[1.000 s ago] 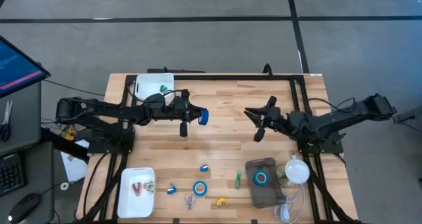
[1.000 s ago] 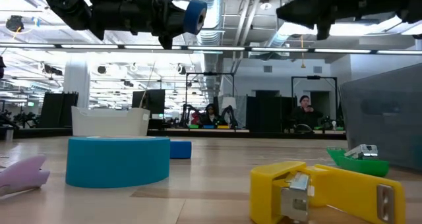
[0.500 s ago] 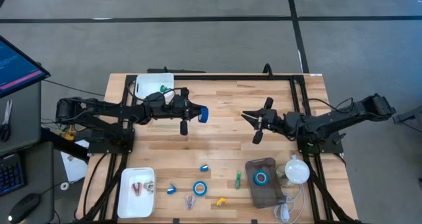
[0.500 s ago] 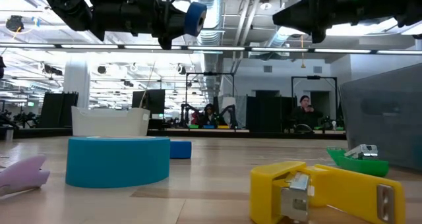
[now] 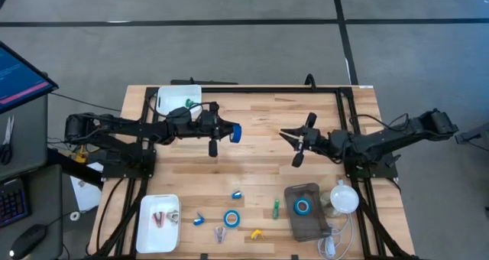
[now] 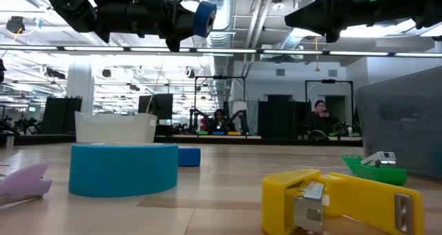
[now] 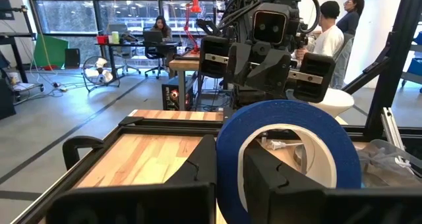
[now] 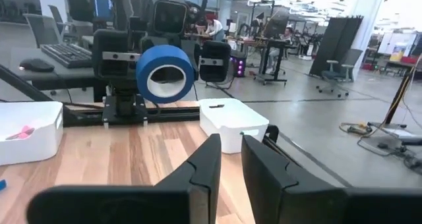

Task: Pick and place Stapler, Stapler remover, tape
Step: Put the blue tape into the black bin

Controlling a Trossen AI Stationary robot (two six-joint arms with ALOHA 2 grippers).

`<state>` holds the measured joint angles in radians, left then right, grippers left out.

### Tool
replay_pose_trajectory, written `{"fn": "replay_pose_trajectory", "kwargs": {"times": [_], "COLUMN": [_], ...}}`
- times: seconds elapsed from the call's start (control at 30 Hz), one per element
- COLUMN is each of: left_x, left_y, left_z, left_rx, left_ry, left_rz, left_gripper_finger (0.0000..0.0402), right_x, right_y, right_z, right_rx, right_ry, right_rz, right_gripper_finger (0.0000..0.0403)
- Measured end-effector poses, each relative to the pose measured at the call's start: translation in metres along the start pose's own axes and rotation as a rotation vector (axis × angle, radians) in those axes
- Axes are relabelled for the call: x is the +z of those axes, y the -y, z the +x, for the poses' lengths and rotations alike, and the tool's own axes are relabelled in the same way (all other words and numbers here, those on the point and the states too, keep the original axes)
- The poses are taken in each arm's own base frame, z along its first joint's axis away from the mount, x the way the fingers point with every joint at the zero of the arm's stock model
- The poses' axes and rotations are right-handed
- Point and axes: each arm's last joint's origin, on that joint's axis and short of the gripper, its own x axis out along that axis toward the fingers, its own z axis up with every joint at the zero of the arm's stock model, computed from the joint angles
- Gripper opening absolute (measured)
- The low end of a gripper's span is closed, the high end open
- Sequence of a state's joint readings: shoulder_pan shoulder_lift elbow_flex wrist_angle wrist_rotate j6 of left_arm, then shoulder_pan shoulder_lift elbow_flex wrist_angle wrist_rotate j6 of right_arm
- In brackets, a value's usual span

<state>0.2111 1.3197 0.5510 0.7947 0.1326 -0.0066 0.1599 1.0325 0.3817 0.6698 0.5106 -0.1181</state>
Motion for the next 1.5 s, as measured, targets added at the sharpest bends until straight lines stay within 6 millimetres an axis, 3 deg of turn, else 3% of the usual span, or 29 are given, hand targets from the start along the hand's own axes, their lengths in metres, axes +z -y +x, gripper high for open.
{"fn": "replay_pose_trajectory", "kwargs": {"times": [0.17,0.33,0.67,0.8,1.2,1.5], "left_x": [0.0,0.0,0.0,0.0,0.0,0.0], "left_y": [0.0,0.0,0.0,0.0,0.0,0.0], "left_z": [0.0,0.0,0.0,0.0,0.0,0.0], "left_rx": [-0.001,-0.001,-0.001,-0.001,-0.001,-0.002], "left_ry": [0.0,0.0,0.0,0.0,-0.001,0.002], "left_rz": [-0.001,-0.002,-0.006,-0.005,-0.006,-0.006], "left_gripper_finger": [0.002,0.002,0.002,0.002,0.002,0.002], "right_x": [0.004,0.011,0.002,0.003,0.0,0.008], "right_y": [-0.002,-0.005,-0.02,-0.029,-0.044,-0.041], "right_z": [0.009,0.03,0.082,0.1,0.133,0.136], "right_rx": [0.229,0.292,0.265,0.269,0.3,0.29], "right_ry": [0.045,0.065,-0.022,-0.029,-0.038,-0.012], "right_rz": [0.049,0.101,0.084,0.08,0.074,0.07], "right_gripper_finger": [0.0054,0.0068,0.0192,0.0216,0.0191,0.014]}}
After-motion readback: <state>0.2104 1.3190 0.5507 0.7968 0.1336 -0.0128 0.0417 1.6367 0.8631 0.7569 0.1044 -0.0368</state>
